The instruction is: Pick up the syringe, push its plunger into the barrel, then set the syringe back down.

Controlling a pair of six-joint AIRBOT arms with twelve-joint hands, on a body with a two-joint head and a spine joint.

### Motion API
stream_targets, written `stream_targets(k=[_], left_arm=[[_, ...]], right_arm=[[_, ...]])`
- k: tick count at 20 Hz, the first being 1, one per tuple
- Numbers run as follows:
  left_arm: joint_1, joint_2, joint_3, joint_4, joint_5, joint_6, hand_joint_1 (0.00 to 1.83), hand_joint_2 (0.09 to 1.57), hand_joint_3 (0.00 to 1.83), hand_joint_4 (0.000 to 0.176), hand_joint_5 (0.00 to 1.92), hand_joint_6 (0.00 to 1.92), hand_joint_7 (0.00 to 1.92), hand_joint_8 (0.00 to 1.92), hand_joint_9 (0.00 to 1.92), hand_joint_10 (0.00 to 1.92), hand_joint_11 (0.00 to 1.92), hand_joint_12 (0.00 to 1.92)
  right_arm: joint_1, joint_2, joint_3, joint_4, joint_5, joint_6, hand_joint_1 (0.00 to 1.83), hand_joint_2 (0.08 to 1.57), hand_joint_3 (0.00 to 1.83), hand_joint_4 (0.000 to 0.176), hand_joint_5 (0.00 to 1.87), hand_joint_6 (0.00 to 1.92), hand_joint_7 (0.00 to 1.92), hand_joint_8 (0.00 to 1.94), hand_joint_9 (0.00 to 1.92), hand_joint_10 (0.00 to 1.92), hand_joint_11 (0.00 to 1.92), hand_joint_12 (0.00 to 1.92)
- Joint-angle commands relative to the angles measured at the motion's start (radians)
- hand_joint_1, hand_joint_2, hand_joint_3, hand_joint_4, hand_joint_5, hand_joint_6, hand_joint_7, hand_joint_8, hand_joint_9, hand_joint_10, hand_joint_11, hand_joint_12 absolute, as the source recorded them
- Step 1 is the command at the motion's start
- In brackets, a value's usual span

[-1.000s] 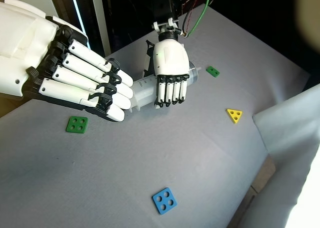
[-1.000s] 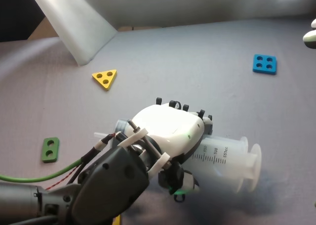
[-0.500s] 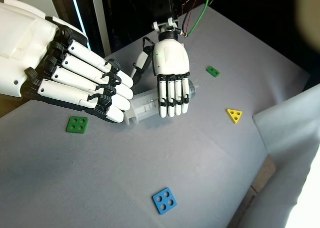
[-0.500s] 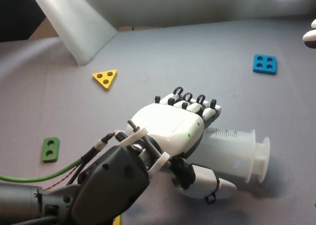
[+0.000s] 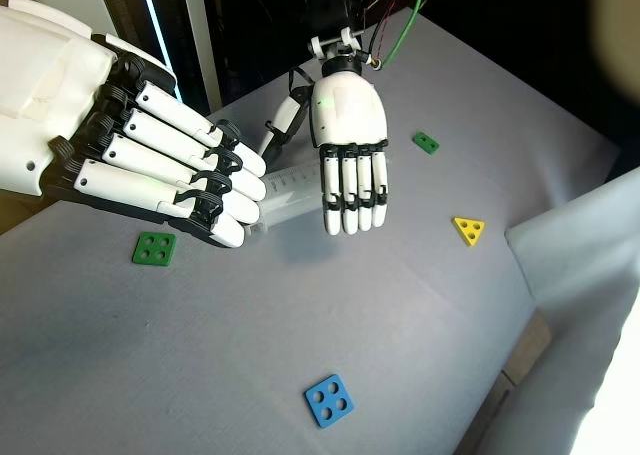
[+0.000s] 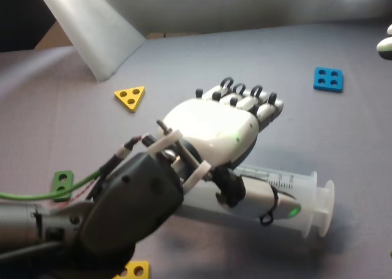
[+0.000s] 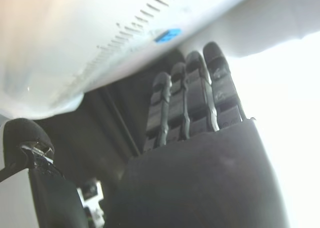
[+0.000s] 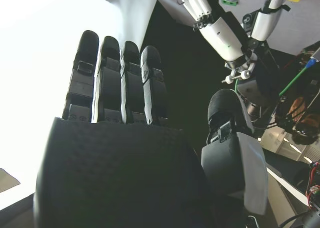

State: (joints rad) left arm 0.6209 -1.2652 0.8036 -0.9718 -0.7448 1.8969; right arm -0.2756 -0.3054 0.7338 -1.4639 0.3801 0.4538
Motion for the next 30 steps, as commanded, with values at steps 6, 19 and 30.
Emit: stream_targets(k=[6,19,30], left_arm=[[-0.109,0.061,0.026,0.157,0.096,-0.088,0.32,0.87,0.00,0.000,0.08,0.00,0.06,0.00,0.07,0.00,0.00,0.27],[-0.302,0.278,0.070,0.559,0.531,-0.528,0.71,1.01,0.00,0.000,0.31,0.00,0.35,0.00,0.35,0.01,0.02,0.73],[-0.577,0.405,0.054,-0.367,1.099,0.454,0.78,1.19,0.00,0.000,0.76,0.05,0.38,1.08,0.38,1.10,0.31,1.21]], right_arm=[[0.019,0.001,-0.001,0.042,0.012,0.004,0.00,1.22,0.00,0.000,0.28,0.00,0.25,0.00,0.19,0.00,0.00,0.57],[0.021,0.001,-0.002,0.042,0.012,0.003,0.00,1.24,0.00,0.000,0.28,0.00,0.32,0.00,0.29,0.01,0.00,0.81],[0.023,0.003,-0.028,0.041,0.012,-0.047,0.07,1.29,0.00,0.000,0.54,0.03,0.58,0.03,0.51,0.05,0.00,1.21]])
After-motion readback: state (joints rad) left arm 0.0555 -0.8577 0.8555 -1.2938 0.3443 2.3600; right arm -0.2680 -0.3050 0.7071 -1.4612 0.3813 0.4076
